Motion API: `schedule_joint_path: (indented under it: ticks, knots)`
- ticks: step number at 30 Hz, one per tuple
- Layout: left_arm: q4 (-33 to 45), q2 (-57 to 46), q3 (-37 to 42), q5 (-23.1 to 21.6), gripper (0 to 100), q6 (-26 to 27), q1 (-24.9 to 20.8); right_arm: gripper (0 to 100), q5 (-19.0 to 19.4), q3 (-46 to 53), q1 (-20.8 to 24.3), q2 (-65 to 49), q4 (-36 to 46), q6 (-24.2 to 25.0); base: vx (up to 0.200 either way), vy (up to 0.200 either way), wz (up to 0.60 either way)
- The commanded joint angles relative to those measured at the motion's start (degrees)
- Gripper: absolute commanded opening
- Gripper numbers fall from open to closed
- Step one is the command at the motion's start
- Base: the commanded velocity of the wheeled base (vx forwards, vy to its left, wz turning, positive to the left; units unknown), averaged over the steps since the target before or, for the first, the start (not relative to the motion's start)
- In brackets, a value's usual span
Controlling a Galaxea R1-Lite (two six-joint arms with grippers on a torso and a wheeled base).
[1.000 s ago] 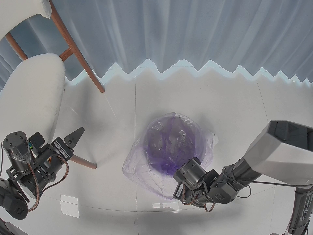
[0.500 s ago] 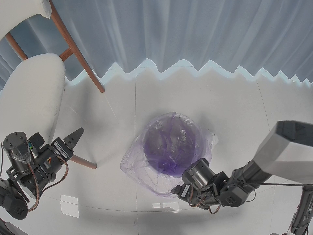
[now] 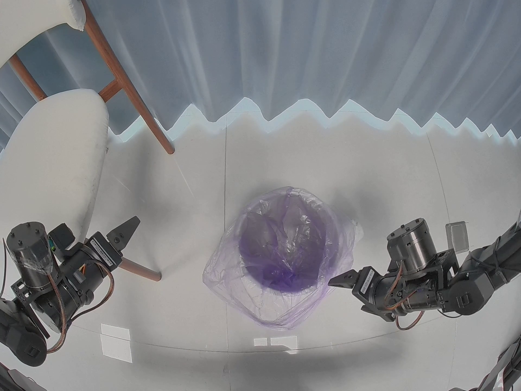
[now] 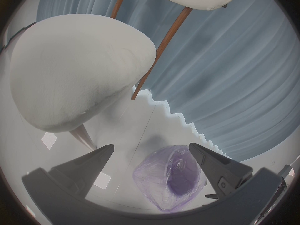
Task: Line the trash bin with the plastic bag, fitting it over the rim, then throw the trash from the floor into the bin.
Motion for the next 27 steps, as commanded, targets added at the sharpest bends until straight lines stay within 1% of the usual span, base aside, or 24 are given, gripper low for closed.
schedule_joint_path:
  ticks: [1,3,5,11,18,21,25,27]
  knots:
    - [-0.18,0.89,0.01,0.01,100,0.63,-0.09,100,0.67,-0.55,-5.71,6.87,-5.13,-2.38,0.000,0.000,0.00]
    - [-0.18,0.89,0.18,0.01,100,1.42,0.08,100,0.58,-0.55,-5.71,8.63,-8.38,-3.35,0.000,0.000,0.00]
    - [-0.26,0.89,0.09,0.01,100,1.60,0.08,100,0.58,-1.08,-5.45,9.95,-9.52,-4.49,0.000,0.000,0.00]
    - [-0.35,1.06,0.18,0.01,100,1.60,0.17,100,0.41,-2.84,-5.71,12.85,-9.70,-5.46,0.000,0.000,0.00]
    - [-0.35,1.24,0.18,-0.08,100,1.51,0.17,100,0.32,-0.55,-8.44,12.94,-9.78,-8.18,0.000,0.000,0.00]
    - [-0.35,1.32,0.18,-0.08,100,1.51,0.08,100,0.32,1.12,-11.16,13.64,-9.87,-10.11,0.000,0.000,0.00]
    - [-0.44,1.85,0.18,-0.17,100,1.51,0.00,100,0.06,-0.73,-12.13,17.15,-10.05,-10.91,0.000,0.000,0.00]
    - [-0.62,2.29,0.18,-0.17,100,1.51,0.00,100,-0.91,-2.75,-12.22,19.44,-9.96,-11.43,0.000,0.000,0.00]
